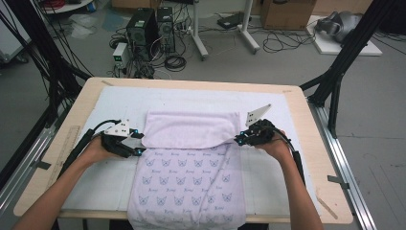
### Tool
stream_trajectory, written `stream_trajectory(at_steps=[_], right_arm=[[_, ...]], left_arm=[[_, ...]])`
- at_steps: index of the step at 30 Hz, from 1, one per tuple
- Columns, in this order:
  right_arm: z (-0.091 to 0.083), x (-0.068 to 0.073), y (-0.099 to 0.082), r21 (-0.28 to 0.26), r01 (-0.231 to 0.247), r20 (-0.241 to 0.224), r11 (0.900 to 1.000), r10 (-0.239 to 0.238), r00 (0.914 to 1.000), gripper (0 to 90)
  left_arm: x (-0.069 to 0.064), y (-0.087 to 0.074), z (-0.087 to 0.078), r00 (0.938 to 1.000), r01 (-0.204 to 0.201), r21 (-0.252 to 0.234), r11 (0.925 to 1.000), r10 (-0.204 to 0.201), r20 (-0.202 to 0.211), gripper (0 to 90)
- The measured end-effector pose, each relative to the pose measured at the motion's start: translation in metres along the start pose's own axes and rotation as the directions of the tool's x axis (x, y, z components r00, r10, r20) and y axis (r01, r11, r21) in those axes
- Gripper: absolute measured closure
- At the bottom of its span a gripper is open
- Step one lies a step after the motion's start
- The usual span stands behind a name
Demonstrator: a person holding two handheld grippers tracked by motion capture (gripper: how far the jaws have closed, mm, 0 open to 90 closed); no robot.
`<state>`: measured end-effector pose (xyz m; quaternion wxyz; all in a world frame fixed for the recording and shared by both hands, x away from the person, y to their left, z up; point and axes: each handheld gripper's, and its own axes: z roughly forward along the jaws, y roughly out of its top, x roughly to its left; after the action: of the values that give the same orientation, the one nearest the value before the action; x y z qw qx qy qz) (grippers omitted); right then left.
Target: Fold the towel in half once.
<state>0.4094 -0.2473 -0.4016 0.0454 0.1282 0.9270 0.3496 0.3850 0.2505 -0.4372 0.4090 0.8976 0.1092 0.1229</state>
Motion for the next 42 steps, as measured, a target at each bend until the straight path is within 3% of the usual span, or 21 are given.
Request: stream_trajectory(at_steps=[7,18,23,26,35,42], right_arm=[[0.002,0.0,0.001,0.006,0.004,-0.001,1.0,-0.004,1.0,84.4],[0.001,0.0,0.001,-0.002,-0.001,-0.001,1.0,0.001,1.0,84.4],[0.002,0.0,0.002,0.0,-0.003,-0.004,1.0,0.003,1.0,84.3],[0.003,0.001,0.002,-0.005,-0.005,-0.002,1.0,0.005,1.0,84.4],[0.003,0.001,0.002,0.003,-0.009,-0.009,1.0,0.009,0.9999,85.5],[-0.006,0.003,0.003,-0.042,-0.014,-0.04,0.999,0.012,0.9991,86.4]], left_arm=[[-0.002,0.001,0.001,0.9986,-0.046,0.008,0.9989,0.046,-0.026,39.8],[0.001,0.001,0.005,0.9967,-0.072,0.04,0.9966,0.073,-0.033,60.4],[0.001,0.003,0.004,0.9976,-0.061,0.035,0.9975,0.062,-0.032,73.0],[0.001,0.004,0.003,0.9986,-0.037,0.056,0.9977,0.039,-0.036,87.2],[-0.001,0.008,0.0,0.999,0.021,0.05,0.9985,-0.019,-0.04,88.5],[-0.007,0.018,-0.013,0.9981,0.052,0.007,0.9986,-0.052,-0.034,88.6]])
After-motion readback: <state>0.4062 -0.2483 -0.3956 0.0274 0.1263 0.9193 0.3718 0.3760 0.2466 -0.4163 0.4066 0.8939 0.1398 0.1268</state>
